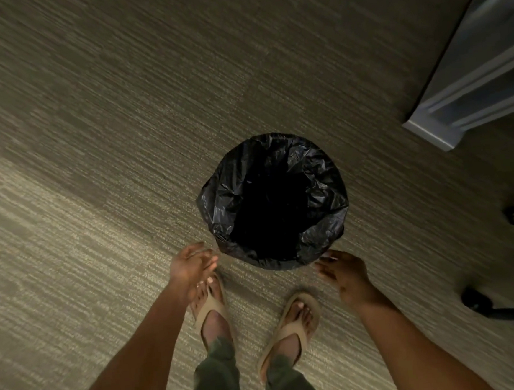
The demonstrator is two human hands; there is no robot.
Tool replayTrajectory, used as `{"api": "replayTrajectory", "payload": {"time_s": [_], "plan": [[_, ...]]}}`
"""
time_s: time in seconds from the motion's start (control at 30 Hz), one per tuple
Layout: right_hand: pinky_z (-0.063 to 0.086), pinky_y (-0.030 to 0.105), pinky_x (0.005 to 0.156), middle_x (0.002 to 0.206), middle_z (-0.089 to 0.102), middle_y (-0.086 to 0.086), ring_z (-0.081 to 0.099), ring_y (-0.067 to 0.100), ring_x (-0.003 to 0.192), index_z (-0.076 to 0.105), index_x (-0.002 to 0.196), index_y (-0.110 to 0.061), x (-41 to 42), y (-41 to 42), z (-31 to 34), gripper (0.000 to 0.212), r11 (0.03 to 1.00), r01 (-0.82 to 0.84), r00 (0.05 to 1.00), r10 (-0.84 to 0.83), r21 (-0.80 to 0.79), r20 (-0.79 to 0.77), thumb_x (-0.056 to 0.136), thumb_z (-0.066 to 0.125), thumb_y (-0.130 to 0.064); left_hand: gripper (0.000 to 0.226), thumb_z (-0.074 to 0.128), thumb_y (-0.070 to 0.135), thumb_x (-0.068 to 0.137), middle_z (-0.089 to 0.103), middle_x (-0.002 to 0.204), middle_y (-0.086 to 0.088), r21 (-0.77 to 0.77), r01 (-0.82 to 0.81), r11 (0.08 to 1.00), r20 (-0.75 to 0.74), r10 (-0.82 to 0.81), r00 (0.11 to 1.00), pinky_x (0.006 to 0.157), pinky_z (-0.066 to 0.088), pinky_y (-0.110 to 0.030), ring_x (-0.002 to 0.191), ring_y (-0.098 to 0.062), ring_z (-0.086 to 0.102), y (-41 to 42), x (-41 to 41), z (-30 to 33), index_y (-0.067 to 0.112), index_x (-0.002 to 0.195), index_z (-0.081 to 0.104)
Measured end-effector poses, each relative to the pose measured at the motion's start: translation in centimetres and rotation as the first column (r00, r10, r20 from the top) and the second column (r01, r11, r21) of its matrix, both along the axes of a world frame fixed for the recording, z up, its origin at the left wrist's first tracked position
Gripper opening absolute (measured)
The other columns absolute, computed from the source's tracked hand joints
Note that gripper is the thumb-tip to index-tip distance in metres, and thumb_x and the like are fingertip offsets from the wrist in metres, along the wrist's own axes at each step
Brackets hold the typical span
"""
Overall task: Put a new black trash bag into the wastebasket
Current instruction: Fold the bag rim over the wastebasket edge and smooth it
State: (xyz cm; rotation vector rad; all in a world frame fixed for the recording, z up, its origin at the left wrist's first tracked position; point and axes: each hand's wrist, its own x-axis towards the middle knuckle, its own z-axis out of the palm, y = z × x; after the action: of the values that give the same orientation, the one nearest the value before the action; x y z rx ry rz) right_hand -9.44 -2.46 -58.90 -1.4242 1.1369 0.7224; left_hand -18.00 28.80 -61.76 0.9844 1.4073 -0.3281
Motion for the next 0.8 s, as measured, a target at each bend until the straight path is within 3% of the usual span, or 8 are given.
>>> {"api": "replayTrajectory", "payload": {"time_s": [0.1, 0.2, 0.27, 0.37, 0.5, 0.63, 0.7, 0.8], "plan": [[0.05, 0.032, 0.062, 0.103, 0.066, 0.019, 0.066, 0.023, 0.072, 0.061, 0.116, -0.009, 1.5, -1.0, 0.5, 0.016, 0.983, 0.076, 0.985, -0.048, -0.168, 0.163, 0.104, 0.05, -0.008, 0.038, 0.052, -0.002, 0.103, 0.068, 0.104, -0.007, 0.352, 0.036, 0.935, 0.041, -0.054, 0.998, 0.058, 0.057, -0.018, 0.087, -0.021, 0.069, 0.9, -0.6, 0.8, 0.01, 0.139, 0.057], [0.059, 0.049, 0.081, 0.117, 0.071, 0.016, 0.071, 0.031, 0.096, 0.063, 0.125, -0.015, 3.2, -0.3, 0.8, 0.029, 0.924, -0.083, 0.923, 0.213, -0.374, 0.32, 0.103, 0.056, -0.032, 0.038, 0.054, 0.03, 0.107, 0.067, 0.124, 0.002, 0.697, 0.258, 0.669, 0.085, -0.434, 0.897, 0.08, 0.053, -0.021, 0.103, -0.011, 0.066, -0.2, 0.2, 2.8, 0.02, 0.143, 0.059], [0.053, 0.057, 0.097, 0.125, 0.069, 0.019, 0.066, 0.039, 0.113, 0.063, 0.127, -0.012, 4.2, 1.2, 1.0, 0.038, 0.882, -0.21, 0.866, 0.368, -0.422, 0.338, 0.104, 0.052, -0.04, 0.046, 0.049, 0.041, 0.108, 0.066, 0.132, 0.001, 0.693, 0.297, 0.657, 0.159, -0.541, 0.826, 0.092, 0.054, -0.024, 0.113, -0.011, 0.064, -1.3, 1.6, 3.8, 0.02, 0.147, 0.056], [0.051, 0.049, 0.1, 0.137, 0.063, 0.022, 0.061, 0.042, 0.123, 0.057, 0.139, -0.01, 5.1, 2.7, 1.0, 0.054, 0.794, -0.331, 0.837, 0.497, -0.51, 0.23, 0.105, 0.044, -0.049, 0.052, 0.044, 0.046, 0.108, 0.069, 0.128, -0.002, 0.627, 0.435, 0.646, 0.085, -0.612, 0.786, 0.091, 0.056, -0.032, 0.113, -0.019, 0.067, -2.7, 4.5, 4.1, 0.025, 0.155, 0.046], [0.05, 0.051, 0.101, 0.139, 0.062, 0.019, 0.06, 0.042, 0.124, 0.054, 0.143, -0.013, 5.0, 2.7, 0.6, 0.057, 0.782, -0.387, 0.818, 0.536, -0.488, 0.208, 0.103, 0.044, -0.054, 0.059, 0.034, 0.058, 0.106, 0.068, 0.131, -0.005, 0.438, 0.409, 0.8, 0.103, -0.497, 0.862, 0.076, 0.053, -0.017, 0.109, -0.011, 0.073, -3.3, 6.2, 2.9, 0.025, 0.153, 0.049], [0.051, 0.047, 0.099, 0.137, 0.058, 0.022, 0.059, 0.041, 0.12, 0.06, 0.137, -0.013, 5.6, 1.4, 0.1, 0.063, 0.752, -0.452, 0.791, 0.586, -0.48, 0.174, 0.099, 0.045, -0.061, 0.074, 0.026, 0.065, 0.104, 0.062, 0.146, -0.019, 0.278, 0.395, 0.876, 0.034, -0.419, 0.907, 0.101, 0.042, -0.033, 0.136, -0.041, 0.057, -2.1, 6.7, 1.4, 0.015, 0.151, 0.054], [0.045, 0.039, 0.096, 0.148, 0.044, 0.023, 0.054, 0.041, 0.125, 0.053, 0.146, -0.014, 5.8, 0.7, -0.2, 0.072, 0.72, -0.473, 0.776, 0.614, -0.508, 0.148, 0.097, 0.043, -0.067, 0.072, 0.026, 0.061, 0.106, 0.063, 0.143, -0.022, 0.343, 0.435, 0.833, 0.03, -0.472, 0.881, 0.098, 0.042, -0.033, 0.133, -0.042, 0.058, -1.3, 6.8, 1.3, 0.01, 0.145, 0.058], [0.045, 0.04, 0.096, 0.15, 0.049, 0.011, 0.054, 0.036, 0.132, 0.037, 0.156, -0.022, 6.0, 0.6, -0.1, 0.093, 0.848, -0.297, 0.855, 0.441, -0.438, 0.273, 0.084, 0.049, -0.079, 0.073, 0.025, 0.058, 0.107, 0.064, 0.138, -0.025, 0.566, 0.317, 0.761, 0.049, -0.415, 0.909, 0.101, 0.048, -0.042, 0.129, -0.044, 0.06, -0.4, 7.0, 2.2, 0.003, 0.141, 0.058]]}}
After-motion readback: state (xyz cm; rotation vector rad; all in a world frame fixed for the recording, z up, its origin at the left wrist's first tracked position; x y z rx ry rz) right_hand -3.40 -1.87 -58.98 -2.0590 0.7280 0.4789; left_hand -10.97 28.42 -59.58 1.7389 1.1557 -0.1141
